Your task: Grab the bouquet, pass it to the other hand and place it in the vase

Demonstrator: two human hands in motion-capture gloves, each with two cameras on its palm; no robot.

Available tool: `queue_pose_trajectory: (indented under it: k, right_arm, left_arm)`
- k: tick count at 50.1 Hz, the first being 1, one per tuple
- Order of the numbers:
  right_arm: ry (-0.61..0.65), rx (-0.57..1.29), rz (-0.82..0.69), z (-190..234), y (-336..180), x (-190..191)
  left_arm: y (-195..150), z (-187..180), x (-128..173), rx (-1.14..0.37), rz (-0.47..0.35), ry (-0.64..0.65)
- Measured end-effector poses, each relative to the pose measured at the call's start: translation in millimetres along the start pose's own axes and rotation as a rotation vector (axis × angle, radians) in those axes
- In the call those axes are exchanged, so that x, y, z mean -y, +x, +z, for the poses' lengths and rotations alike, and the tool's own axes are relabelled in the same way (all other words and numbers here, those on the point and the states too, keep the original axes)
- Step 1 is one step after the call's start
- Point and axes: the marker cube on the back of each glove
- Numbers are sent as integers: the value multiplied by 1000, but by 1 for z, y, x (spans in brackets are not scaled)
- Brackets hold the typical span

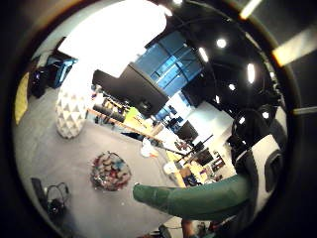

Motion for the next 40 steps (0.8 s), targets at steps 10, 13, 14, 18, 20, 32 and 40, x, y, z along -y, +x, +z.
queue_pose_trajectory:
  k: [10,13,14,18,20,32,40]
  right_arm:
    - [-14,5,25,9,7,7]
    - [-23,14,25,14,8,10]
    - [-24,16,24,14,7,11]
    - [-28,17,20,16,5,13]
    - [-32,18,16,18,3,13]
    - [-47,18,6,19,-2,4]
    - [-25,21,1,14,-5,1]
  left_arm:
    - [-54,-6,-2,-73,-328,53]
    - [-76,1,-7,-99,-396,42]
    - [-83,4,-8,-110,-414,35]
    - [-112,17,-18,-141,-461,-7]
    - [-118,24,-25,-132,-488,-28]
    - [-164,47,-71,-29,-559,-192]
    - [-155,47,-92,-68,-632,-263]
